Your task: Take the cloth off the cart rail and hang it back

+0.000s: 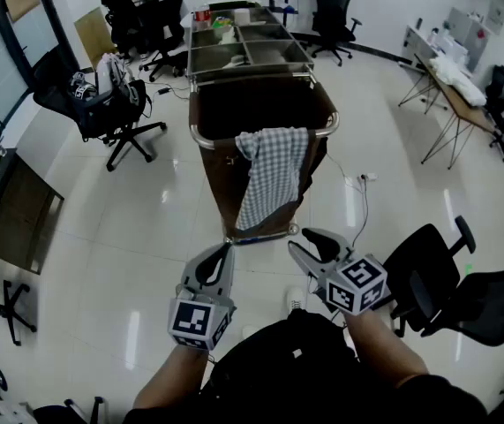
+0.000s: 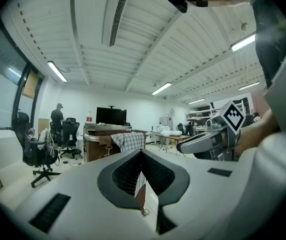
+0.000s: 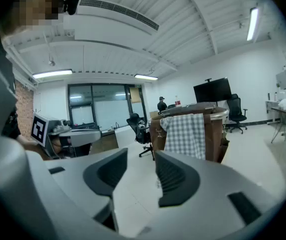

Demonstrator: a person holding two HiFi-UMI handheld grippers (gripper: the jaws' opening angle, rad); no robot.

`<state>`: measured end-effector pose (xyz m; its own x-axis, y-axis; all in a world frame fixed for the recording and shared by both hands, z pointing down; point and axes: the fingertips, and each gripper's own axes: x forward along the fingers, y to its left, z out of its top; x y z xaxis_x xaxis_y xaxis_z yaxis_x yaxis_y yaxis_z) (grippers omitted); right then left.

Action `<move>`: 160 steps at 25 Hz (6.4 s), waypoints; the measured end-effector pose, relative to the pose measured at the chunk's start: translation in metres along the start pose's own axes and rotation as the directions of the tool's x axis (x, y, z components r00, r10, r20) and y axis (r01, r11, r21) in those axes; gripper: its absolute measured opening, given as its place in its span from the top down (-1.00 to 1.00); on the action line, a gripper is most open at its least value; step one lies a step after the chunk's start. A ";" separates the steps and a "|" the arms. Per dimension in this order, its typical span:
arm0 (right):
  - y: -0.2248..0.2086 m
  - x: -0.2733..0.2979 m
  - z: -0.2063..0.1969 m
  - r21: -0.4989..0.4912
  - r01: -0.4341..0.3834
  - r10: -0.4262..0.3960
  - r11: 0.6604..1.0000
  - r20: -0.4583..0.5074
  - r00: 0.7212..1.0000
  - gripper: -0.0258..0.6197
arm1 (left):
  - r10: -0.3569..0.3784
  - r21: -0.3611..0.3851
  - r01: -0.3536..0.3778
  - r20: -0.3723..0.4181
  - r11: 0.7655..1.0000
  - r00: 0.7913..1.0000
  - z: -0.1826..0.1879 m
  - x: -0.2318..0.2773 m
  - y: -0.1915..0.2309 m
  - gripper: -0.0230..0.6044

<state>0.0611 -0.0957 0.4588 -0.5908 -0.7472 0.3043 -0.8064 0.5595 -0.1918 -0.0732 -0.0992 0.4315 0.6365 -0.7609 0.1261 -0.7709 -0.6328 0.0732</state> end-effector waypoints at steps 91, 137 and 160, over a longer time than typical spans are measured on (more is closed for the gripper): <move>0.084 0.008 -0.096 0.012 -0.327 0.324 0.945 -0.182 0.928 0.85 | 0.113 -0.017 -0.113 -0.005 0.993 0.994 -0.022 -0.033 0.009 0.93; 0.019 -0.010 0.038 -0.021 -0.175 0.176 0.984 0.108 0.978 0.85 | 0.128 -0.015 -0.127 0.037 0.992 0.991 0.007 -0.023 0.032 0.93; 0.005 -0.026 0.171 -0.222 -0.148 0.198 0.964 0.222 0.955 0.86 | 0.138 0.029 -0.144 0.146 0.989 0.980 0.075 -0.004 0.060 0.93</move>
<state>0.0673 -0.1347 0.2900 -0.7299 -0.6821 0.0455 -0.6834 0.7297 -0.0228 -0.1200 -0.1452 0.3613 0.5208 -0.8536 -0.0112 -0.8533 -0.5209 0.0252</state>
